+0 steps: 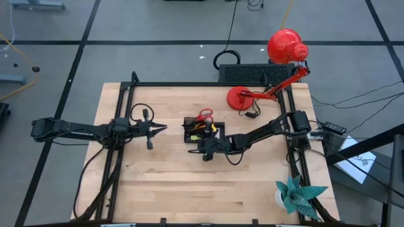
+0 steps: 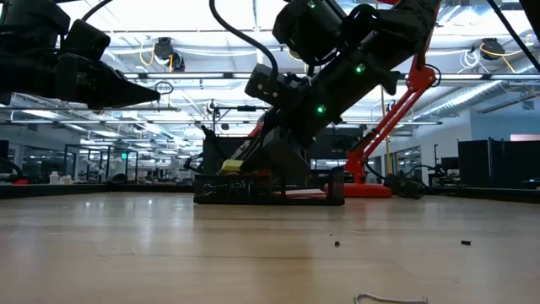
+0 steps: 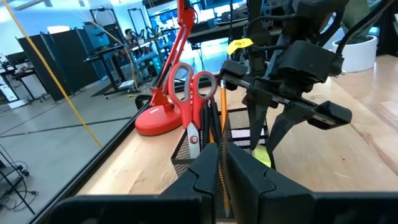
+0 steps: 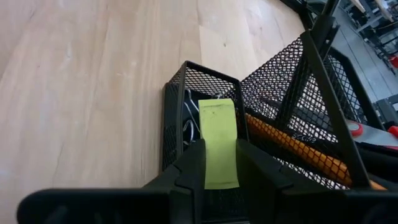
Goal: Pick and place office supplies into organizer
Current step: Put the green eraser into the black desk organizer, then return to Home Position
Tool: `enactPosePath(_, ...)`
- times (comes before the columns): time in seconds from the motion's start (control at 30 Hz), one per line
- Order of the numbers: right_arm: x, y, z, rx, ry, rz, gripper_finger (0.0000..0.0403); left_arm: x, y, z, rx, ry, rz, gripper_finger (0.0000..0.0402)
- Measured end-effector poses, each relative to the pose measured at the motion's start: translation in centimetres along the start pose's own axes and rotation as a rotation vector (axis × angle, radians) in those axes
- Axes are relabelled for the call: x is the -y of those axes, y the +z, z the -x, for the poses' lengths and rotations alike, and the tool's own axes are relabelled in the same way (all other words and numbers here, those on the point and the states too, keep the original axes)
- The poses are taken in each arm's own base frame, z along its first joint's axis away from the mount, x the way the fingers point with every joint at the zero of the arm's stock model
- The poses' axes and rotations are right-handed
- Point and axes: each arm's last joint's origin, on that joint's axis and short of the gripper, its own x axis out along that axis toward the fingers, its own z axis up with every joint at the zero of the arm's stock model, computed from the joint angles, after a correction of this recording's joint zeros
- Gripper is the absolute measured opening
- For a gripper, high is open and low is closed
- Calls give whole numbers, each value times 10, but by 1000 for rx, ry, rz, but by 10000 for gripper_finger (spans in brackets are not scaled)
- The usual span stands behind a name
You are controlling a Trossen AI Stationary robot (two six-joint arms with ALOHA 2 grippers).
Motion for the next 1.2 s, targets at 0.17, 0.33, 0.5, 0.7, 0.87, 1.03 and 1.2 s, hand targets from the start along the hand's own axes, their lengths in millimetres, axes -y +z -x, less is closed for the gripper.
enactPosePath(0.17,0,-1,0,-6,3,3,77,0,0,0,0,0,0,37)
enactPosePath(0.33,0,0,0,-7,3,-7,95,0,0,0,0,1,-3,37)
enactPosePath(0.5,0,0,0,-6,3,-14,113,0,0,0,0,2,-2,37)
enactPosePath(0.7,0,1,0,3,-3,-21,117,0,0,0,0,2,-2,37)
enactPosePath(0.87,4,9,9,45,-7,-48,107,0,0,0,-1,2,-1,37)
enactPosePath(1.03,23,27,34,93,-16,-75,80,0,0,0,-1,1,0,37)
enactPosePath(1.2,40,37,58,111,-23,-79,31,0,0,0,-2,1,0,37)
